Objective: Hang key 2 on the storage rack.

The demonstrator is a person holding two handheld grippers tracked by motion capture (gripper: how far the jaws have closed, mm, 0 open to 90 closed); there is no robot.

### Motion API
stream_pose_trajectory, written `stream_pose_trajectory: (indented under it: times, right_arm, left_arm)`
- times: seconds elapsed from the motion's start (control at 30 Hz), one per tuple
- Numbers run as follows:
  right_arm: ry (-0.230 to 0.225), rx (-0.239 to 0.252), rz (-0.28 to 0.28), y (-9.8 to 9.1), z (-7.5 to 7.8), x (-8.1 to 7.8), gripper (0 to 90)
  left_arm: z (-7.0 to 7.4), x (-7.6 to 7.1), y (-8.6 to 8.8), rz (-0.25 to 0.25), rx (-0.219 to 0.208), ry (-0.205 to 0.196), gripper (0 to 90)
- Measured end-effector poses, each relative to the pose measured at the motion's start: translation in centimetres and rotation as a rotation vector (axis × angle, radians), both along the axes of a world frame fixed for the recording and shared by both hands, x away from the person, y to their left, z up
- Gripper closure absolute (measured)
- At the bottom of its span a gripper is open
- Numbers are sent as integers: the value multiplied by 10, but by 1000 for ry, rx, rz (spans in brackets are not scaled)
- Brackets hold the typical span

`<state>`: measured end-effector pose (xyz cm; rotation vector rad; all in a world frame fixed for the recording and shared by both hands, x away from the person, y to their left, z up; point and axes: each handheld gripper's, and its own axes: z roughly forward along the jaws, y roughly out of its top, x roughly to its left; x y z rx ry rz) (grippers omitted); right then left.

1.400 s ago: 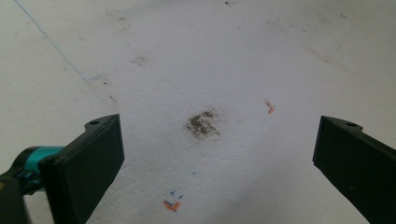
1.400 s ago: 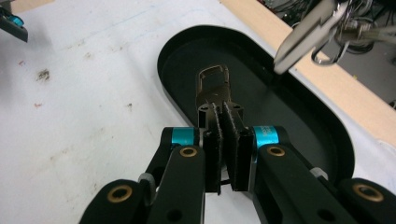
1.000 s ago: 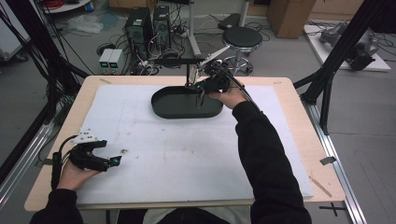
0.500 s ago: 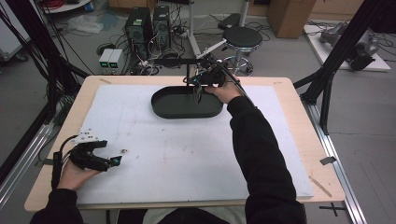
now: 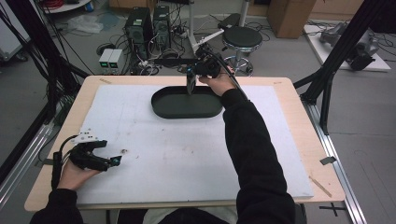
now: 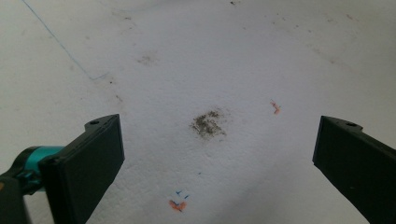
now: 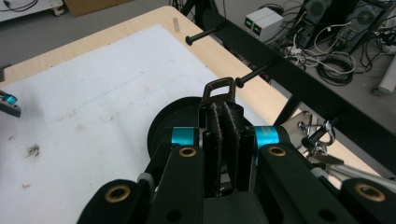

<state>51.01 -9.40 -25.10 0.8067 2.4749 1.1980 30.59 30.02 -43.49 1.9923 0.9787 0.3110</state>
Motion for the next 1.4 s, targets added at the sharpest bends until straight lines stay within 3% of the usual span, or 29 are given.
stream_pose_trajectory:
  times: [0.07, 0.27, 0.9, 1.0, 1.1, 1.3, 1.33, 1.4]
  right_arm:
    - [-17, -1, -9, 2, 1, 2, 865]
    - [-9, 24, -30, 6, -2, 9, 866]
    - [36, -42, -98, 20, -31, 25, 872]
    - [23, -27, -109, 22, -32, 25, 897]
    - [19, 25, -127, 19, -29, 27, 897]
    - [26, 26, -135, 13, -28, 28, 896]
    - [31, 30, -133, 12, -28, 27, 886]
    - [28, 43, -134, 10, -28, 25, 777]
  left_arm:
    - [0, 0, 0, 5, -4, 1, 25]
    - [-1, 1, -1, -9, 8, 4, 25]
    - [0, 1, 0, -2, -10, -2, 25]
    - [0, 1, 0, -2, -8, -3, 25]
    - [0, 0, 0, -2, -13, -6, 25]
    - [0, 1, 0, -3, -12, -1, 25]
    - [0, 0, 0, -2, -13, -4, 25]
    - [0, 1, 0, -2, -11, -4, 25]
